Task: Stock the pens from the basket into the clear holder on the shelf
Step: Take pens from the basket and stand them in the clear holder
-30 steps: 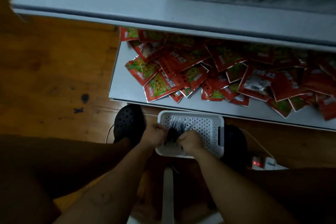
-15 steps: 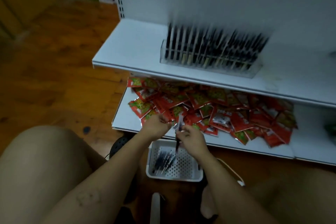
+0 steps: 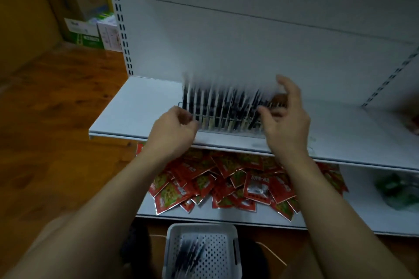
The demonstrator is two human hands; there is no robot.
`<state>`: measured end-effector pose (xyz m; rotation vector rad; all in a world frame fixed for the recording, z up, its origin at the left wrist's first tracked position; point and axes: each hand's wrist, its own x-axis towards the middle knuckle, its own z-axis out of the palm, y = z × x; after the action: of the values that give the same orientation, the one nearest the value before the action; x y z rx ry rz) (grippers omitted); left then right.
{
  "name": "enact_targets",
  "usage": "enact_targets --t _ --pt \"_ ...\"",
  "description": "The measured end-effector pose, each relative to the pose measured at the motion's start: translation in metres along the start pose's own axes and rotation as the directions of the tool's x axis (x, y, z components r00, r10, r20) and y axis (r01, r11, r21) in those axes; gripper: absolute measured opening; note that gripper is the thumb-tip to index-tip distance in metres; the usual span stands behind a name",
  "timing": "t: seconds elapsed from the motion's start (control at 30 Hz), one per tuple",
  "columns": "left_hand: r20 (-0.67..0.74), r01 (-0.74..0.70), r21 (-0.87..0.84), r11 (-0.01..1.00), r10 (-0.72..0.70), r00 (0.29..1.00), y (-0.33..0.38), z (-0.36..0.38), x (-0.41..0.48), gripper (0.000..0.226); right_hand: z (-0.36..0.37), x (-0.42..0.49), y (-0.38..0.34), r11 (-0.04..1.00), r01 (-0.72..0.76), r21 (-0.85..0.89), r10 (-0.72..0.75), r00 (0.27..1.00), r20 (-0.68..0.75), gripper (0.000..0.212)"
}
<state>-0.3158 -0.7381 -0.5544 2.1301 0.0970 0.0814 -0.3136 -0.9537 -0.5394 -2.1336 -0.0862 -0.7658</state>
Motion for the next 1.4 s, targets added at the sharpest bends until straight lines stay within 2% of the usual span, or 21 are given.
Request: enact_targets --t 0.1,0.17,0.37,0.5,0.6,0.73,0.8,0.87,1.0,1.13,1.2,1.27,1.4 --pt "-0.113 0.049 0.037 0.998 -0.044 0.993 -0.012 0.0 0.03 0.042 0.006 0.021 0.006 0.996 0.042 0.076 -0.033 0.993 -0.109 0.063" --pt "-0.16 0.085 0.043 0.995 -0.077 0.984 -0.019 0.001 0.048 0.048 0.011 0.032 0.012 0.996 0.044 0.076 -0.034 0.992 -0.124 0.059" --pt "-0.129 0.176 -0.001 0.984 -0.175 0.976 -0.031 0.007 0.084 0.046 0.025 0.043 0.031 0.999 0.017 0.029 -0.017 1.0 -0.026 0.053" --pt "-0.079 0.161 0.067 0.985 -0.156 0.985 -0.036 0.014 0.094 0.038 0.031 0.039 0.043 0.999 0.027 -0.035 -0.026 0.999 0.046 0.042" --pt "-0.077 0.163 0.042 0.986 -0.16 0.984 -0.037 0.018 0.097 0.037 0.031 0.039 0.045 0.987 0.076 -0.14 -0.061 0.992 0.108 0.038" --pt "-0.073 0.138 0.049 0.989 -0.134 0.988 -0.038 0.021 0.097 0.037 0.024 0.03 0.043 0.981 0.029 -0.19 0.012 0.977 0.212 0.054" --pt "-0.068 0.134 0.042 0.99 -0.131 0.989 -0.037 0.021 0.095 0.038 0.021 0.02 0.04 0.984 0.023 -0.179 0.017 0.976 0.217 0.064" --pt "-0.062 0.149 0.023 0.989 -0.147 0.987 -0.035 0.019 0.091 0.04 0.019 0.012 0.038 0.989 -0.044 -0.142 0.075 0.972 0.221 0.075" --pt "-0.051 0.143 0.027 0.989 -0.141 0.989 -0.032 0.015 0.07 0.046 0.019 -0.01 0.031 0.982 -0.165 -0.094 0.186 0.939 0.29 0.081" --pt "-0.062 0.126 0.036 0.991 -0.124 0.99 -0.029 0.012 0.025 0.05 0.019 -0.039 0.018 0.968 -0.229 -0.1 0.249 0.911 0.329 0.068" --pt "-0.024 0.11 0.066 0.992 -0.109 0.994 -0.031 0.011 0.002 0.046 0.02 -0.055 0.013 0.964 -0.2 -0.178 0.258 0.871 0.419 0.057" --pt "0.051 0.085 0.104 0.991 -0.09 0.995 -0.034 0.012 -0.018 0.037 0.022 -0.071 0.008 0.958 -0.109 -0.265 0.241 0.809 0.537 0.05" --pt "0.192 0.004 0.199 0.98 -0.043 0.98 -0.047 0.016 -0.046 0.029 0.025 -0.096 0.003 0.953 -0.034 -0.3 0.231 0.723 0.651 0.042"
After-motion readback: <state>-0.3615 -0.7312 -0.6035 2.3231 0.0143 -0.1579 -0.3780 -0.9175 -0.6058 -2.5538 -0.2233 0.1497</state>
